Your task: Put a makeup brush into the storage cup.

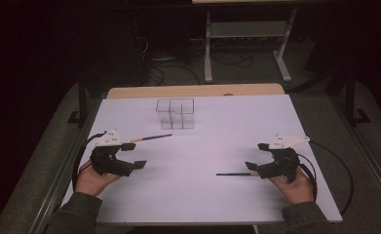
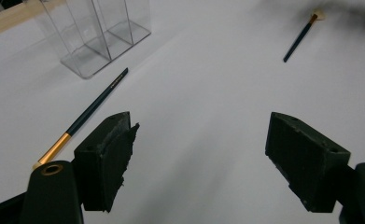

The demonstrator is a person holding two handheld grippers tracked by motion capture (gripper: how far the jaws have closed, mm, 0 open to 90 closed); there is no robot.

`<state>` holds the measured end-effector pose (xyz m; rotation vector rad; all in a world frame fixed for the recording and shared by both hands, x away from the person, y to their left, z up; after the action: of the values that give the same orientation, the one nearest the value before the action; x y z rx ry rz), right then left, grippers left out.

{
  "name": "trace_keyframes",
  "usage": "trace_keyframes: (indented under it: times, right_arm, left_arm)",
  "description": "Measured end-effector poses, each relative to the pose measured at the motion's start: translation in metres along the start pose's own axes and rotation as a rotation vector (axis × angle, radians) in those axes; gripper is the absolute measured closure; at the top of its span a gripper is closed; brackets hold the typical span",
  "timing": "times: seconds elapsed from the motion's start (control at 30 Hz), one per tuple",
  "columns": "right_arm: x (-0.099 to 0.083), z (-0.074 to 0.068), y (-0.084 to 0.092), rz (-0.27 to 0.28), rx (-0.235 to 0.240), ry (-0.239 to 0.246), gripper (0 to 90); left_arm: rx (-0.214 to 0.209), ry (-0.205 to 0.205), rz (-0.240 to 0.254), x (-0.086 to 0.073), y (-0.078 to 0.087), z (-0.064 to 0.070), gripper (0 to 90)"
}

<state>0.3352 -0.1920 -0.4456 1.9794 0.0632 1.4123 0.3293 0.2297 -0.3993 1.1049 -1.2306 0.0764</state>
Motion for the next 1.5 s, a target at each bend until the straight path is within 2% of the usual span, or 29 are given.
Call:
trace_keyframes:
  times: [0.2,0.3,0.43,0.47,0.5,0.63,0.7,0.73,0.87,0.9,1.0,1.07,1.33,1.37,1.43,1.5]
  right_arm:
    - [0.001,0.0,0.0,-0.005,0.005,0.01,15.0]
    - [0.001,0.0,-0.001,-0.006,0.008,0.006,15.0]
    - [0.0,-0.002,-0.002,-0.013,0.014,0.005,15.0]
    - [0.001,-0.003,-0.002,-0.014,0.016,0.008,14.9]
    - [0.001,-0.003,-0.002,-0.013,0.016,0.012,14.9]
    - [0.001,-0.004,-0.003,-0.015,0.015,0.015,14.9]
    - [0.001,-0.004,-0.002,-0.017,0.018,0.016,14.9]
    - [0.001,-0.004,-0.003,-0.017,0.018,0.017,14.9]
    - [0.001,-0.004,-0.003,-0.018,0.019,0.019,14.9]
    - [0.001,-0.004,-0.003,-0.019,0.019,0.019,14.8]
    - [0.001,-0.004,-0.003,-0.02,0.02,0.017,14.9]
    - [0.001,-0.005,-0.003,-0.02,0.02,0.018,14.9]
    - [0.001,-0.004,-0.003,-0.016,0.024,0.016,14.5]
    - [0.001,-0.004,-0.002,-0.015,0.023,0.018,14.5]
    - [0.001,-0.004,-0.002,-0.015,0.021,0.015,14.5]
    - [0.001,-0.004,-0.001,-0.015,0.018,0.021,14.4]
  left_arm:
    - [0.002,-0.003,-0.02,0.005,-0.005,-0.007,23.6]
    - [-0.014,-0.011,-0.037,0.008,-0.007,-0.01,25.1]
    - [-0.012,-0.033,-0.055,0.013,-0.011,-0.014,25.4]
    - [-0.007,-0.056,-0.063,0.014,-0.012,-0.017,25.5]
    - [-0.004,-0.042,-0.062,0.016,-0.014,-0.017,25.7]
    - [0.004,-0.07,-0.089,0.02,-0.018,-0.025,26.6]
    - [0.002,-0.063,-0.094,0.022,-0.021,-0.028,28.0]
    - [0.004,-0.084,-0.11,0.023,-0.024,-0.033,28.6]
    - [-0.009,-0.088,-0.139,0.025,-0.03,-0.036,30.1]
    - [-0.006,-0.11,-0.146,0.026,-0.032,-0.038,31.6]
    - [-0.012,-0.107,-0.156,0.031,-0.037,-0.04,32.8]
    - [-0.01,-0.138,-0.171,0.035,-0.041,-0.043,34.4]
    - [-0.015,-0.138,-0.221,0.043,-0.058,-0.052,35.5]
    - [-0.016,-0.152,-0.235,0.043,-0.06,-0.054,36.9]
    - [-0.038,-0.135,-0.25,0.042,-0.064,-0.054,38.3]
    - [-0.054,-0.136,-0.271,0.042,-0.069,-0.054,38.3]
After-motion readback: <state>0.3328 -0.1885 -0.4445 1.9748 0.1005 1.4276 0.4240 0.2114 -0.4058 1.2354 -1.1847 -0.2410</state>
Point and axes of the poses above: each handheld gripper's, and its own axes: y roughly backward along the jaws, x roughly out of its top, z roughly to its right, the point moved 6 cm from there along -y, roughly forward along the jaws, and after that the axes turned 12 degrees about x, right-handed, at the moved point
